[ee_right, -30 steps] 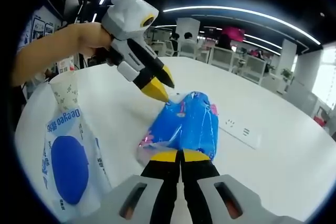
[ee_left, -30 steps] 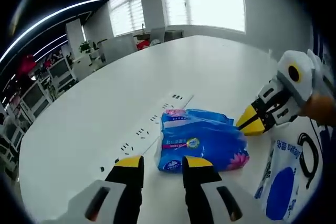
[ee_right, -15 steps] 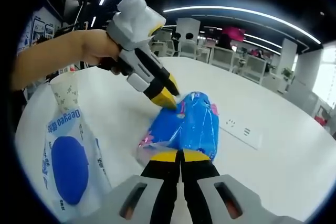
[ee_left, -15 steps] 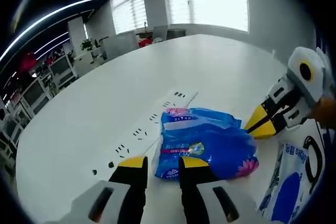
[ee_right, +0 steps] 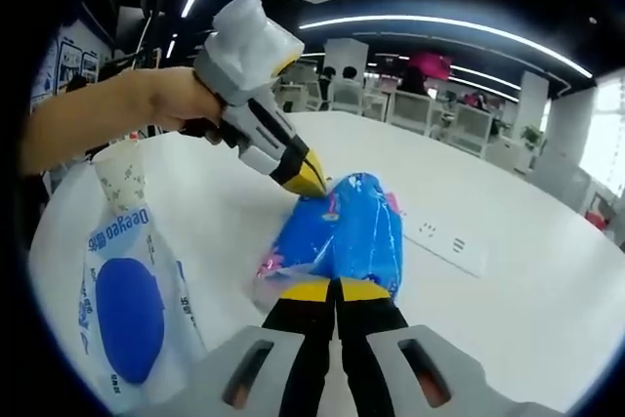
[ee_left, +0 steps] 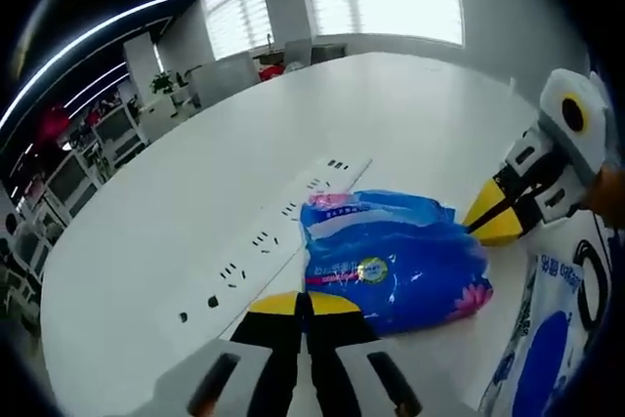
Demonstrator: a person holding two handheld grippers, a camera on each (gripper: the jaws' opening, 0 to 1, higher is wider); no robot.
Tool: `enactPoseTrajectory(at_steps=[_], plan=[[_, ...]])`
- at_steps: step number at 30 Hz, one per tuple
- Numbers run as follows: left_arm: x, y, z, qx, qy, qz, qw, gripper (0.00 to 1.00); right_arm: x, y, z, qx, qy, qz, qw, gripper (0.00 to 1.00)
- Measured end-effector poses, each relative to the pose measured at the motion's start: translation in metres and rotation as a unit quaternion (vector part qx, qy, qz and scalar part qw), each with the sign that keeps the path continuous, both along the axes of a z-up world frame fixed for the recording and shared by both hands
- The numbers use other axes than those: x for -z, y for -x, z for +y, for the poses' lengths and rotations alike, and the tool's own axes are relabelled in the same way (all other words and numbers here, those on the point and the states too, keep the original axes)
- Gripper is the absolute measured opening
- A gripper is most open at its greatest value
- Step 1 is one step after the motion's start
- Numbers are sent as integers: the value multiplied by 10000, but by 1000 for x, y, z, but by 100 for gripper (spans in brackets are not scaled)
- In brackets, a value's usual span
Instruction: Arrange the tabletop items into an orderly group along one side of the table until the central work area is clear of visible clutter.
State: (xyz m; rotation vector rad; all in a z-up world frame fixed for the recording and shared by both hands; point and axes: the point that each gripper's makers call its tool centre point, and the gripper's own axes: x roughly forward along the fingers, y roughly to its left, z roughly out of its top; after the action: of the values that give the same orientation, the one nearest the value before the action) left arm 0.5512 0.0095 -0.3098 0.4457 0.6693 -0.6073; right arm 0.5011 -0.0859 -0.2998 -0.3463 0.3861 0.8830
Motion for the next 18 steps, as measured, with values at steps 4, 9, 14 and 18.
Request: enactPoseTrajectory(at_steps=[4, 9, 14, 18], plan=[[-1, 5, 2, 3, 3, 7, 10000, 0, -1, 1, 0, 29, -6, -15, 10000, 0], [-3, 15, 2, 47, -18, -34, 10000, 0, -6, 1, -2, 66, -13, -45, 10000, 0], [-8, 25, 0, 74, 44, -82, 9999, 0, -9, 9, -4, 87, 27, -98, 9999, 0], [-11, 32, 0, 77, 69, -94, 9999, 0, -13, 14, -6, 130, -9, -123, 9998, 0]])
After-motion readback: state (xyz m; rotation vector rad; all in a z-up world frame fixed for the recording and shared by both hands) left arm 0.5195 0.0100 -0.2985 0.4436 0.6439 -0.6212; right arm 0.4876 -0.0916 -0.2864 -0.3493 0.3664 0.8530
